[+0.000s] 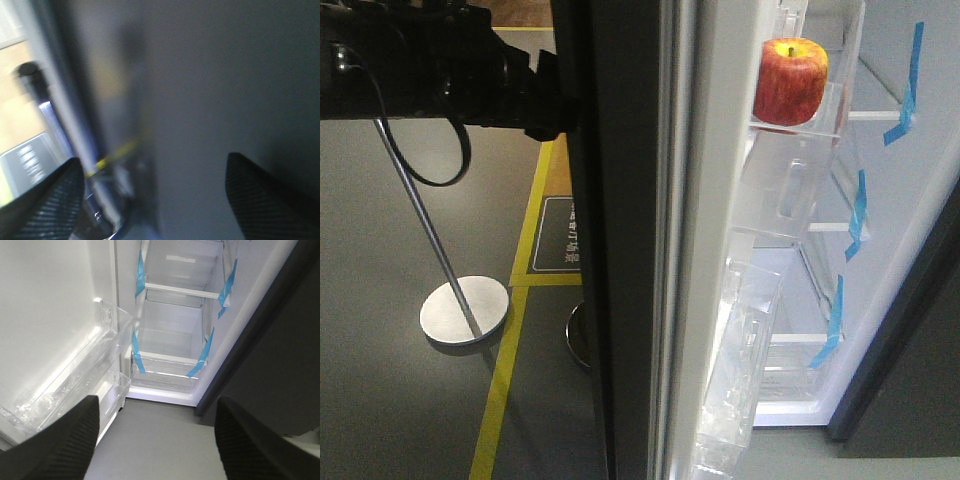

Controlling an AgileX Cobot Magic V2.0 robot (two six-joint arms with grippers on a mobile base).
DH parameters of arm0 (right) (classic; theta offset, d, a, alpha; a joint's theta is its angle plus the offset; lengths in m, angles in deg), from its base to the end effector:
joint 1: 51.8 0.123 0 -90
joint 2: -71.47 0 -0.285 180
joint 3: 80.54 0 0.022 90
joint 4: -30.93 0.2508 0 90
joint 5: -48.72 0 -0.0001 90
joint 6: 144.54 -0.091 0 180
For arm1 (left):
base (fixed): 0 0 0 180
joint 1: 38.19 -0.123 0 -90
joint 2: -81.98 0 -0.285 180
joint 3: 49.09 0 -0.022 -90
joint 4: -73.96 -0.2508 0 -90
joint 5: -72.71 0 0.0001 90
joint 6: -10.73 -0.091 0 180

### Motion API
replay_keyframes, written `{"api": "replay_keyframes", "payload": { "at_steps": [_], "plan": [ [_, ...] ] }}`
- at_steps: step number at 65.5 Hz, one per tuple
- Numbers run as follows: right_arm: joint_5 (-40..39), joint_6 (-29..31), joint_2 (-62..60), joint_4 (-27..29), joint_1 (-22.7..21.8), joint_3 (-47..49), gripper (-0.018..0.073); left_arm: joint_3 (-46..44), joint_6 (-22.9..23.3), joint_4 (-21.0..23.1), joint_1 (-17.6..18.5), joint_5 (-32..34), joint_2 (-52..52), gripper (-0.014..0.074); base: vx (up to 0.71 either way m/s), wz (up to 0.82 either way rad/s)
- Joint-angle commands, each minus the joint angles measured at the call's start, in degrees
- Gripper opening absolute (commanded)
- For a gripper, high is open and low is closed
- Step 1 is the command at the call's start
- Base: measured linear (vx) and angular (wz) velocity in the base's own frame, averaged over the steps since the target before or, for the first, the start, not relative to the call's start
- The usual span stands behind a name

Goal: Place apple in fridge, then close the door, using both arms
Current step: 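Swing the left arm behind the open door and push it closed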

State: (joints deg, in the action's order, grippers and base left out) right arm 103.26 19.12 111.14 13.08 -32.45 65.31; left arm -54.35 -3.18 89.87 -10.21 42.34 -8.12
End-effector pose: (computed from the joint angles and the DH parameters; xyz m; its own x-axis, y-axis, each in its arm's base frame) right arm 0.0884 0.0069 0.3428 -0.5785 -0.1002 -0.8095 -0.0751 0.9948 -0.0694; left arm 0.2859 -0.1662 0.4154 -0.3617 0.1940 -0.9119 0.5768 0.8150 -0.0554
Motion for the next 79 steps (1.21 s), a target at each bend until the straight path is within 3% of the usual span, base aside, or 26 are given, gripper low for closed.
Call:
{"api": "replay_keyframes", "payload": {
  "at_steps": [1,32,61,79],
  "plan": [
    [-3.29,0.20,0.52,-1.52,-0.28,1.32,0.0474,-2.11,2.68,0.26,1.02,15.00,-0.26,0.0570,0.00,0.00],
    [-3.29,0.20,0.52,-1.52,-0.28,1.32,0.0474,-2.11,2.68,0.71,10.23,21.20,-2.91,0.0570,0.00,0.00],
    [-3.24,0.20,0.52,-1.52,-0.28,1.32,0.0474,-2.51,2.77,3.39,15.40,29.94,-9.87,0.0570,0.00,0.00],
    [-3.24,0.20,0.52,-1.52,-0.28,1.32,0.0474,-14.12,2.70,3.63,17.44,26.10,-17.00,0.0570,0.00,0.00]
  ]
}}
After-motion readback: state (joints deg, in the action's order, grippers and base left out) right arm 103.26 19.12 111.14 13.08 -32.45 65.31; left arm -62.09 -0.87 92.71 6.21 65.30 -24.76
